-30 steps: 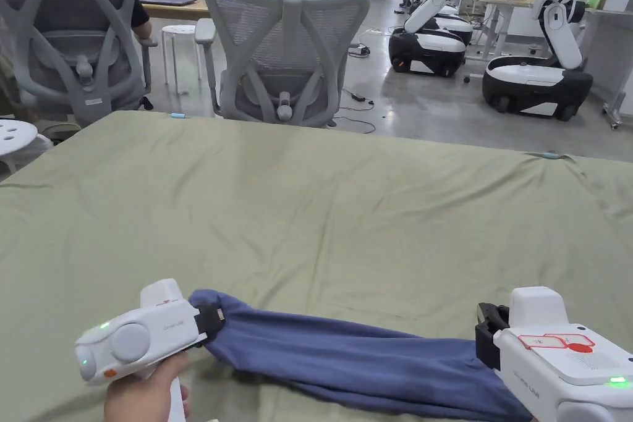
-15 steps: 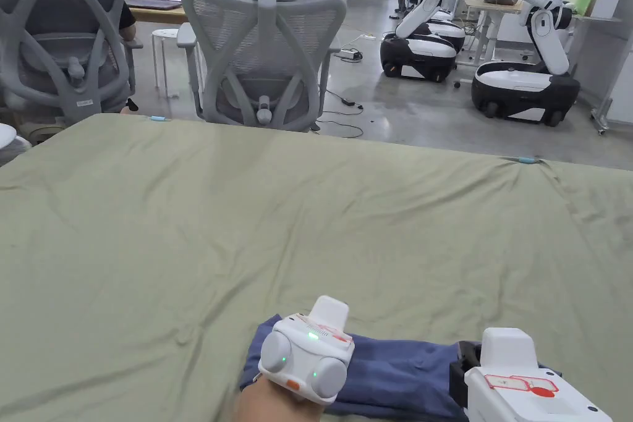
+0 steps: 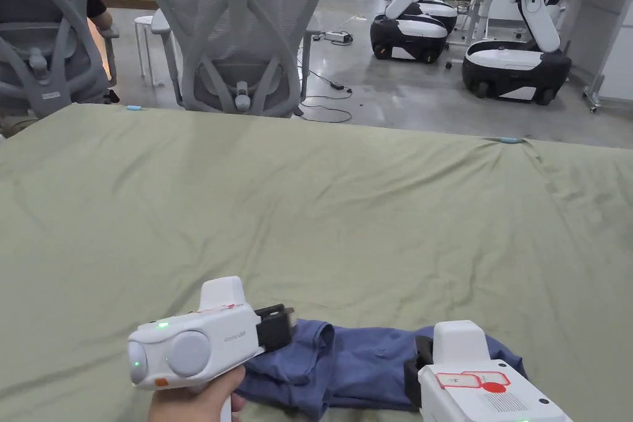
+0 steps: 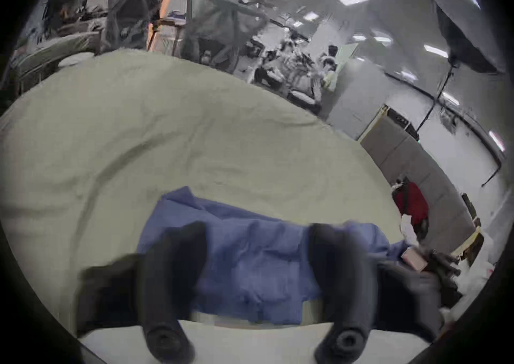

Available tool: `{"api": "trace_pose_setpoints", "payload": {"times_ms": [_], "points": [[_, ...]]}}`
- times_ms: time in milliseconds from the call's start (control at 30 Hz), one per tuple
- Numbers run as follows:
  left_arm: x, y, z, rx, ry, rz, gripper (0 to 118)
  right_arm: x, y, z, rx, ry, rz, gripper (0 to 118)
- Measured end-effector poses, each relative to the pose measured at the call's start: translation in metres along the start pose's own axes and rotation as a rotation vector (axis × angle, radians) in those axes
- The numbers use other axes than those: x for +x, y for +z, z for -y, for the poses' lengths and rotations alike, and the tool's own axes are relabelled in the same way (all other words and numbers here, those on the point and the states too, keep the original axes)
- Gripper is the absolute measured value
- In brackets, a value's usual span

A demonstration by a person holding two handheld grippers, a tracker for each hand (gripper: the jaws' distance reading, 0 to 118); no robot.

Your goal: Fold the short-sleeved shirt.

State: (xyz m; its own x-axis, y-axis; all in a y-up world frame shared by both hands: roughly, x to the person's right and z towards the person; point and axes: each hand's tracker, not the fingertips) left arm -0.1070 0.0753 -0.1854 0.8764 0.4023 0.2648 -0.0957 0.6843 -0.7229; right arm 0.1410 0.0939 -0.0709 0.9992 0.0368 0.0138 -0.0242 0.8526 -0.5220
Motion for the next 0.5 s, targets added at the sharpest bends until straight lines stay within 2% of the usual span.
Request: {"api": "trace_pose_setpoints", "payload": {"times_ms": [33,100,200,367,500], "points": [[0.001,-0.007,0.005,-0.027,-0.016,-0.02,0,0.0,-0.003,0.0,0.002,0.002,-0.005,0],[0.003,-0.016,0.018,-0.037,-0.033,-0.04,0,0.002,-0.008,0.001,0.003,0.014,-0.004,0],[0.007,-0.034,0.031,-0.112,0.003,0.035,0,0.006,-0.012,0.004,0.001,0.005,-0.01,0],[0.023,-0.063,0.042,-0.121,0.006,0.045,0,0.012,-0.015,0.009,-0.004,-0.002,-0.016,0],[0.034,-0.063,0.04,-0.088,-0.006,0.092,0,0.012,-0.017,0.012,-0.007,-0.003,-0.021,0]]}}
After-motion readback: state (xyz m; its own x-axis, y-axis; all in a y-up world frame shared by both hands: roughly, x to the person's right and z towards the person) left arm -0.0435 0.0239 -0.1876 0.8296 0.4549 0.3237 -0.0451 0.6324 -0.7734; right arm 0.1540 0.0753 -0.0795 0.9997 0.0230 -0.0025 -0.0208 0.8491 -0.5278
